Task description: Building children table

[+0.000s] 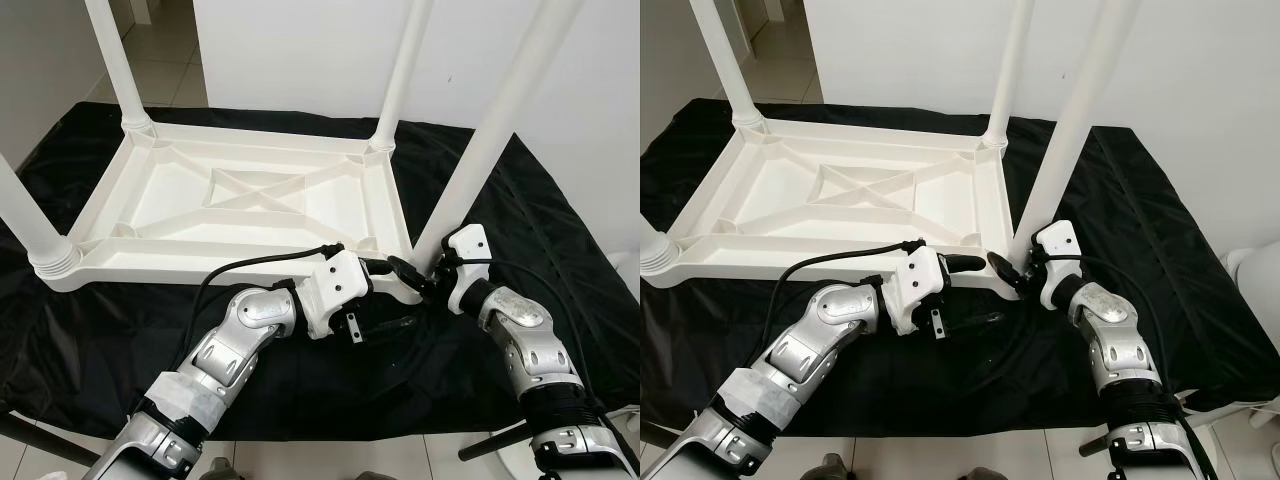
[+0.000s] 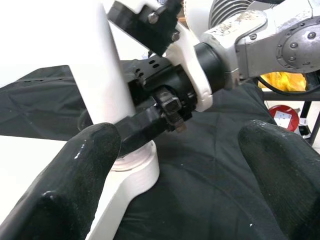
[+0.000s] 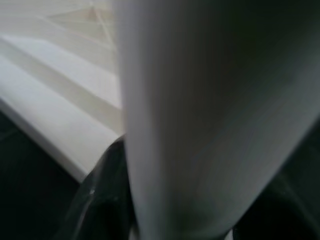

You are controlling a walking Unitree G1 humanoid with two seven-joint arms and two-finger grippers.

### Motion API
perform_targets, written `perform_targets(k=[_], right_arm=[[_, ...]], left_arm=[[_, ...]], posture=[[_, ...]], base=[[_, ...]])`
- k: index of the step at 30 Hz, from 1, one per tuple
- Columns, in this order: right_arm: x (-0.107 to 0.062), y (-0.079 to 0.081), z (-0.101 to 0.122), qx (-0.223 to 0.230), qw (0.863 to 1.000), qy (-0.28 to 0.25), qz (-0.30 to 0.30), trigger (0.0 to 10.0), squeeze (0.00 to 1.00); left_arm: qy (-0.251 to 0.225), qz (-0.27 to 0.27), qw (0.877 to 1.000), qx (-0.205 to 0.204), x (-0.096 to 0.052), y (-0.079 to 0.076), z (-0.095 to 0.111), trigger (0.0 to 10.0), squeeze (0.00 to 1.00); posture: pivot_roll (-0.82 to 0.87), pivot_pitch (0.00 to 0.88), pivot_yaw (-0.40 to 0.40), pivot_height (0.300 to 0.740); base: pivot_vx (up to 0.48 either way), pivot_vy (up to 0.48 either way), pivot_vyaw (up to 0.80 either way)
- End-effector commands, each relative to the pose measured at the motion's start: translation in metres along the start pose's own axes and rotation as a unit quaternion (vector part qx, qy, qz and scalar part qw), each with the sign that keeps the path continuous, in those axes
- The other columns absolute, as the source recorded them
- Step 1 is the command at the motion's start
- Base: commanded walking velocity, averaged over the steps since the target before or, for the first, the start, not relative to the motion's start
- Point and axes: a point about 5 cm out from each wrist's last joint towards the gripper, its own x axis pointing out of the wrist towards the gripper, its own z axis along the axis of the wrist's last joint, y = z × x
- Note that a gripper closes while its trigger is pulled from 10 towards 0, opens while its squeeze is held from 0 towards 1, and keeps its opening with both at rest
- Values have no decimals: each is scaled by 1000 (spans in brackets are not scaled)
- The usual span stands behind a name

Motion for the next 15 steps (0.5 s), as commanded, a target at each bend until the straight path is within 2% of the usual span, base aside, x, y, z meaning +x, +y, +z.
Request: perform_targets(k=[1,8,9,14,15], right_arm=[[-2,10,-17,21,999,33,25,0,0],[-4,9,-18,22,999,29,15,0,0],[-4,9,-18,27,999,26,12,10000,0],[-5,10,-14,40,999,4,-19,10000,0],[-5,10,-12,43,997,-7,-56,10000,0]], left_arm=[[3,18,1000,1,1,0,-1,10000,0],[5,16,1000,0,2,1,-1,10000,0],[5,15,1000,0,2,1,-1,10000,0],[6,16,1000,1,2,1,-1,10000,0],[6,17,1000,1,1,0,-2,10000,0]], posture=[[50,0,-63,740],[46,0,-60,740],[43,0,-58,740],[43,0,-60,740],[45,0,-64,740]], base=[[0,0,0],[0,0,0],[0,0,0],[0,0,0],[0,0,0]])
